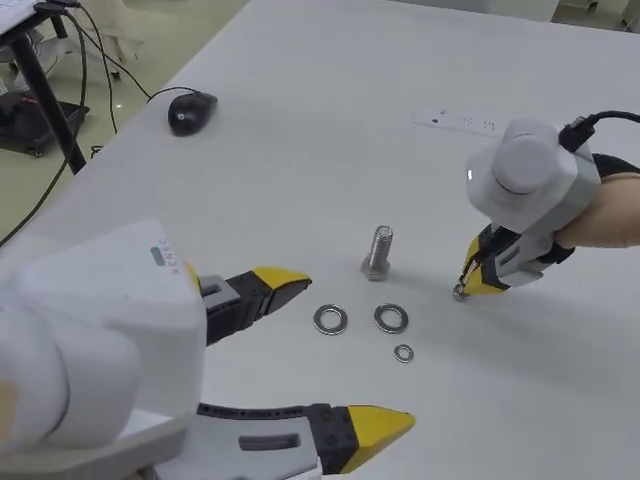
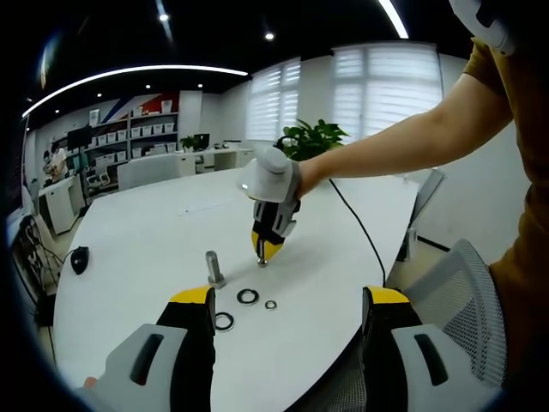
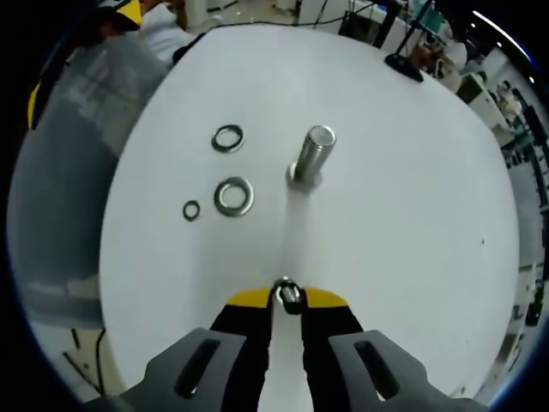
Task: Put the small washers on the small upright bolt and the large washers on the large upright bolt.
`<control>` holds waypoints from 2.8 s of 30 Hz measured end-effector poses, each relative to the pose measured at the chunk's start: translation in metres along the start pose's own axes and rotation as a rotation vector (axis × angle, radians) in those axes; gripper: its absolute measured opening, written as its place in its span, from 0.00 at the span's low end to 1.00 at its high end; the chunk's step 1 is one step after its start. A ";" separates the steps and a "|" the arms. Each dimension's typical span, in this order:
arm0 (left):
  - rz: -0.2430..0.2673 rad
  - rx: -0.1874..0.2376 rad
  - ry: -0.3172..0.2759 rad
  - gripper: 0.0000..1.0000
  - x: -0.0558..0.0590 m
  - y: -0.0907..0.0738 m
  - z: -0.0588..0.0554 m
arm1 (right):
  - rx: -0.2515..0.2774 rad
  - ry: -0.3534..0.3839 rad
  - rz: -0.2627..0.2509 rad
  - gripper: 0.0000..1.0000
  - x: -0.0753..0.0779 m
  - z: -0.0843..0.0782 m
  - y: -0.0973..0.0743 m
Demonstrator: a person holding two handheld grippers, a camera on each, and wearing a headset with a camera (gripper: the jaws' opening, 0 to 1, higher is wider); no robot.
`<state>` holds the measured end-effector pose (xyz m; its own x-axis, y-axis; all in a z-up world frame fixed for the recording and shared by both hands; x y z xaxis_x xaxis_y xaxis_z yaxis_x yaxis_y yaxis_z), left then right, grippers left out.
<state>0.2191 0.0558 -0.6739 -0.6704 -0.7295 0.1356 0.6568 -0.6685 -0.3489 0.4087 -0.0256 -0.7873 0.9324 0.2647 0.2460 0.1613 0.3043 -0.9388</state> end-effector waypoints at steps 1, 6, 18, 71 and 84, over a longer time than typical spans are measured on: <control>0.000 0.000 -0.003 0.69 0.000 0.000 -0.001 | 0.001 -0.004 0.000 0.13 0.000 0.000 0.002; 0.007 -0.005 -0.007 0.69 -0.002 -0.001 -0.003 | 0.008 -0.005 0.006 0.13 0.001 -0.003 0.007; 0.016 -0.005 -0.006 0.69 -0.003 -0.003 -0.003 | 0.025 0.021 -0.015 0.19 0.002 -0.007 0.001; 0.028 0.038 0.043 0.70 0.015 -0.041 0.002 | 0.078 0.044 0.075 0.21 -0.084 0.058 0.004; 0.030 0.038 0.025 0.70 0.005 -0.037 0.000 | 0.077 0.030 0.086 0.22 -0.082 0.060 0.014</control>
<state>0.1911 0.0766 -0.6600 -0.6584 -0.7457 0.1022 0.6889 -0.6517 -0.3174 0.3151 0.0116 -0.8061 0.9512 0.2658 0.1566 0.0558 0.3511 -0.9347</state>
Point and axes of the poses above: the centre of the closed fingertips' face, and the gripper's own axes: y roughly forward along the fingers, x roughly to its right, z roughly out of its top, the point moved 2 cm from there along -y, roughly backward along the fingers, and after that the axes turned 9 degrees about -z, right-handed, at the moved point
